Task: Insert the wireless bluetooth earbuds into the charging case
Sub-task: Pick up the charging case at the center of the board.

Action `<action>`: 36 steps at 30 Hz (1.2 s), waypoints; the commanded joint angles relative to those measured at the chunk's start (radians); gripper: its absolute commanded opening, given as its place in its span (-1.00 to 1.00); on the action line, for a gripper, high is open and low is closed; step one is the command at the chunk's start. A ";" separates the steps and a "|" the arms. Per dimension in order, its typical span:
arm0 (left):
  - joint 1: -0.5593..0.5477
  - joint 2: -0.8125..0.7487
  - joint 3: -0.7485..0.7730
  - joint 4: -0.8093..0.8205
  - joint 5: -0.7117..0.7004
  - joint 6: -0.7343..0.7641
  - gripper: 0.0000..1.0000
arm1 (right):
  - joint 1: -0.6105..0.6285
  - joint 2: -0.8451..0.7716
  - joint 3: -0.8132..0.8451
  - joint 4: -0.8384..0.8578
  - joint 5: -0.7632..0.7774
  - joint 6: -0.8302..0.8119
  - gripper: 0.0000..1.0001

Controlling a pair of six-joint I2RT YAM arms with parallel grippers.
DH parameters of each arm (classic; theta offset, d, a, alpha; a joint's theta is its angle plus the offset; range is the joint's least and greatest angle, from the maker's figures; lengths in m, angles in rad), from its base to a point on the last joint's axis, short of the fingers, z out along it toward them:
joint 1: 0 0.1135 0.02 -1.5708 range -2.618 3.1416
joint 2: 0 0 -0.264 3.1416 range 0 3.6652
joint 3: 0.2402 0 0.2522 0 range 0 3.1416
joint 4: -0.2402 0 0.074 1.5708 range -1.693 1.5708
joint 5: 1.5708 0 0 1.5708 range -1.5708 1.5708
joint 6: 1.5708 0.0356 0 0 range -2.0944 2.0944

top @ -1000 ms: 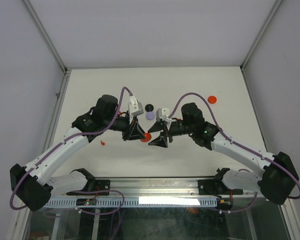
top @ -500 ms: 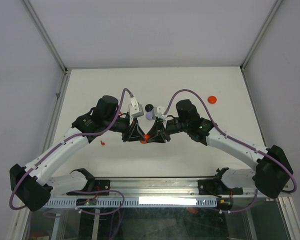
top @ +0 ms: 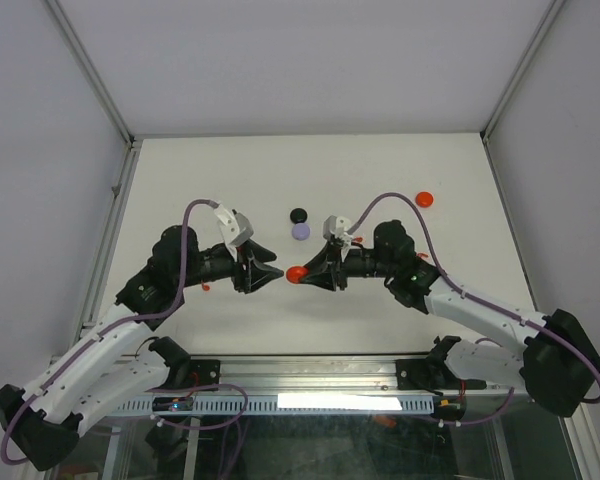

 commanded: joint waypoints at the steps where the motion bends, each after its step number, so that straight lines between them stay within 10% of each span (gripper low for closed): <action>1: -0.002 -0.075 -0.090 0.309 -0.125 -0.199 -0.06 | -0.003 -0.085 -0.088 0.341 0.162 0.206 -1.00; 20: -0.003 0.057 -0.342 1.061 0.037 -0.524 -0.03 | 0.000 -0.089 -0.262 0.857 0.247 0.550 -1.00; 36: -0.005 0.152 -0.330 1.194 0.115 -0.578 -0.36 | 0.011 -0.035 -0.238 0.899 0.207 0.583 -1.00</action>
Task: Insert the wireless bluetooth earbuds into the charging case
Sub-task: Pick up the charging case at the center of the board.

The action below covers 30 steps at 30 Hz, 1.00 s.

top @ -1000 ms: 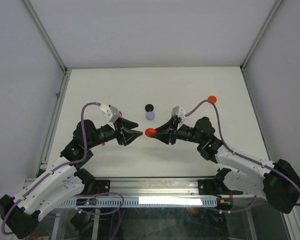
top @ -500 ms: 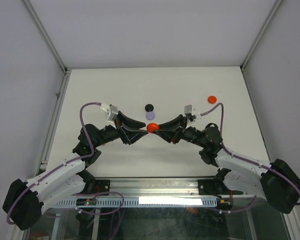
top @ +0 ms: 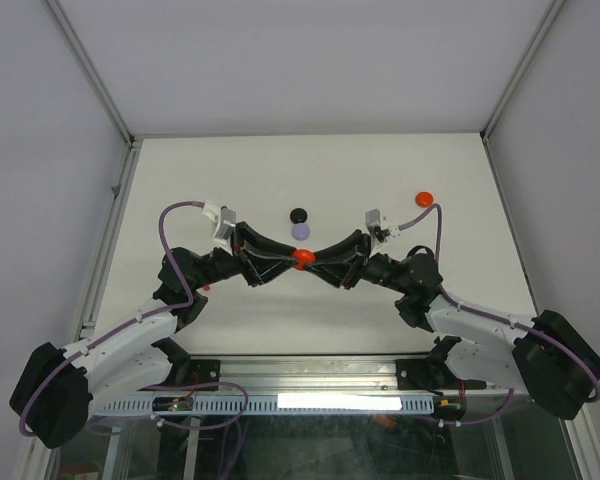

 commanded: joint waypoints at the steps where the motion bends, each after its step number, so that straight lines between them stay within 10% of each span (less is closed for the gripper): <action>1: -0.005 0.010 0.010 0.091 0.054 -0.025 -0.36 | 0.008 0.006 0.048 0.064 -0.014 0.010 -1.00; 12: -0.008 -0.009 0.048 -0.024 0.112 0.023 -0.99 | 0.008 -0.039 0.059 -0.072 -0.041 -0.064 -0.60; 17: -0.008 -0.065 0.130 -0.310 0.119 0.163 -1.00 | 0.006 -0.115 0.097 -0.308 -0.094 -0.183 -0.15; 30: -0.010 -0.059 0.330 -0.766 0.158 0.356 -1.00 | 0.003 -0.150 0.203 -0.597 -0.172 -0.359 0.09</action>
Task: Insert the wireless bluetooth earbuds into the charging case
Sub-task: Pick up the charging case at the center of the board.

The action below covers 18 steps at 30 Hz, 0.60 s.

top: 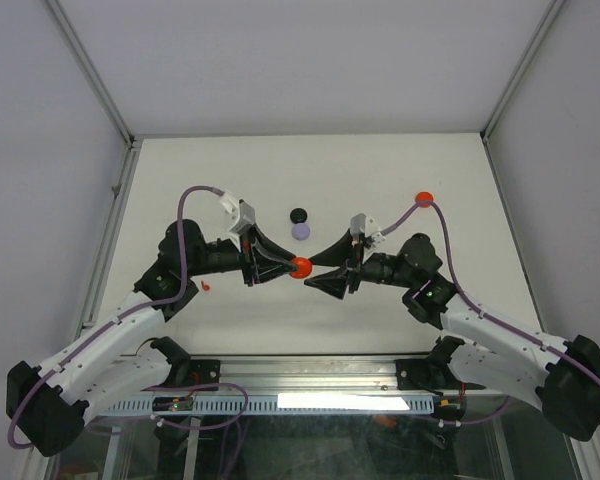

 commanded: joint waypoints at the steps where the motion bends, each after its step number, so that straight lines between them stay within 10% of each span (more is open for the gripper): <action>1: -0.009 0.003 0.093 -0.162 0.035 0.108 -1.00 | 0.000 0.018 0.081 -0.059 -0.057 -0.064 0.09; 18: -0.043 0.025 0.207 -0.374 -0.005 0.254 -1.00 | 0.000 0.098 0.143 -0.060 -0.127 -0.038 -0.04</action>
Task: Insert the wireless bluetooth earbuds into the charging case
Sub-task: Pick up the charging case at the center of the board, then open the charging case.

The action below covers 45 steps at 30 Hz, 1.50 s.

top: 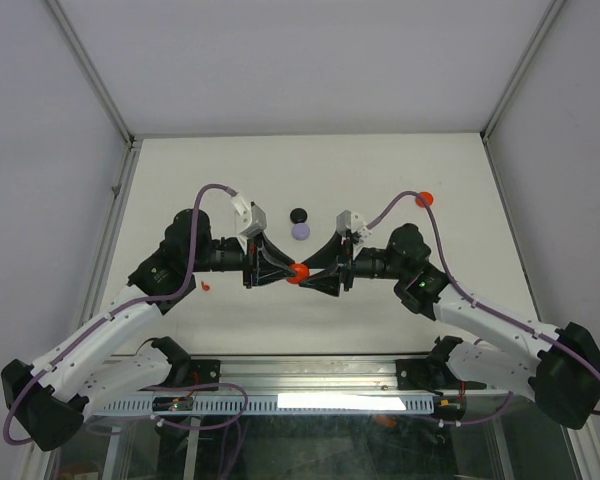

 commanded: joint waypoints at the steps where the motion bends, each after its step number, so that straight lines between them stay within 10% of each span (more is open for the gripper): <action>1: -0.017 -0.002 0.049 -0.022 -0.019 0.054 -1.00 | 0.000 0.016 0.053 0.045 -0.034 0.016 -0.03; 13: -0.036 0.001 0.059 -0.035 -0.069 0.076 -1.00 | 0.000 0.064 0.052 0.109 -0.064 0.061 -0.12; 20: -0.041 -0.010 0.046 -0.034 -0.099 0.078 -1.00 | 0.001 0.082 0.045 0.135 -0.067 0.063 -0.61; 31: -0.040 -0.044 -0.003 0.009 -0.110 0.048 0.00 | -0.007 0.044 -0.018 0.221 -0.048 0.064 -1.00; 45: -0.041 -0.015 -0.014 0.047 -0.197 -0.003 -0.02 | -0.008 0.031 -0.043 0.252 -0.068 0.064 -1.00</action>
